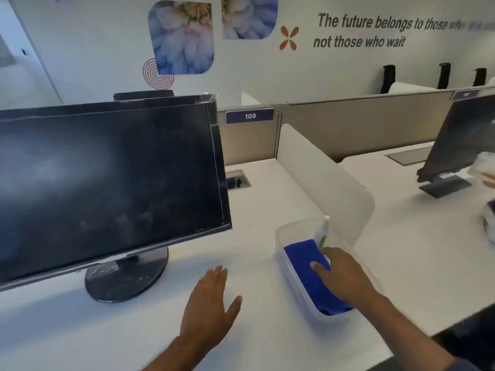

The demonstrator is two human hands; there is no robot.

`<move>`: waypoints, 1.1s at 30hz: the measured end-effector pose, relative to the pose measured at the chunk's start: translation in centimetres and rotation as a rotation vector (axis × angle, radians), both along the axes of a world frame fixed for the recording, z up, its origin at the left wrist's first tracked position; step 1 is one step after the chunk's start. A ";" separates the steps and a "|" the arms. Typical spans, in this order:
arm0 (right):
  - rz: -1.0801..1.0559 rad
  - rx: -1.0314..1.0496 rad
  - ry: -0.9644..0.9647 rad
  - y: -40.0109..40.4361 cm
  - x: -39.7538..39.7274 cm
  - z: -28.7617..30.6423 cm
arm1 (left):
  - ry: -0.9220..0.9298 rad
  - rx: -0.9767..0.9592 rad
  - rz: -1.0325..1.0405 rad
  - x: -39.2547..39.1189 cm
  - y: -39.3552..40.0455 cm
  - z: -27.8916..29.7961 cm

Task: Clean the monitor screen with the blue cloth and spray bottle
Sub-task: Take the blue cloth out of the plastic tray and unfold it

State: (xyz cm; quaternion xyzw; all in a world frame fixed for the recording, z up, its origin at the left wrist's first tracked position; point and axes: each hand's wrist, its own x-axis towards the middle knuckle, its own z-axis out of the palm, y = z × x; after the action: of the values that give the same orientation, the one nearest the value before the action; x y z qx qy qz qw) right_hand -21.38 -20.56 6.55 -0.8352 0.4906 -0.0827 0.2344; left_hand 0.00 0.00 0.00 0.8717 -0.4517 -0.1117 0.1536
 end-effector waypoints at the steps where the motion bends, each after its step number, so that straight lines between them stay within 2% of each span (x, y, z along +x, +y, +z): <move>1: -0.012 0.015 0.015 -0.5 -0.1 -0.4 | 0.001 0.013 -0.007 -0.2 -0.3 -0.6; 7: -0.051 0.167 0.122 -2.8 0.1 -2.3 | -0.074 0.012 0.011 -0.6 0.5 -5.6; 18: -0.152 0.268 0.201 -4.0 1.6 -3.9 | -0.124 0.015 0.021 -0.7 0.6 -5.8; 22: -0.227 0.348 0.160 -3.9 2.1 -3.9 | -0.134 0.020 0.021 -0.7 0.6 -5.6; 28: -0.353 0.461 -0.011 -3.7 2.4 -4.0 | -0.136 0.024 0.015 -0.7 0.7 -5.6; 33: -0.295 0.454 -0.140 -3.5 2.2 -2.7 | -0.125 0.032 0.025 -0.8 0.7 -5.6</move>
State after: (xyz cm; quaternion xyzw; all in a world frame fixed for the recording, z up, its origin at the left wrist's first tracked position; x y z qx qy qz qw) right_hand -19.14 -24.03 3.88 -0.6729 0.5956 -0.0614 0.4344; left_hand -0.77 0.69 -5.62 0.8849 -0.4477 -0.0621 0.1127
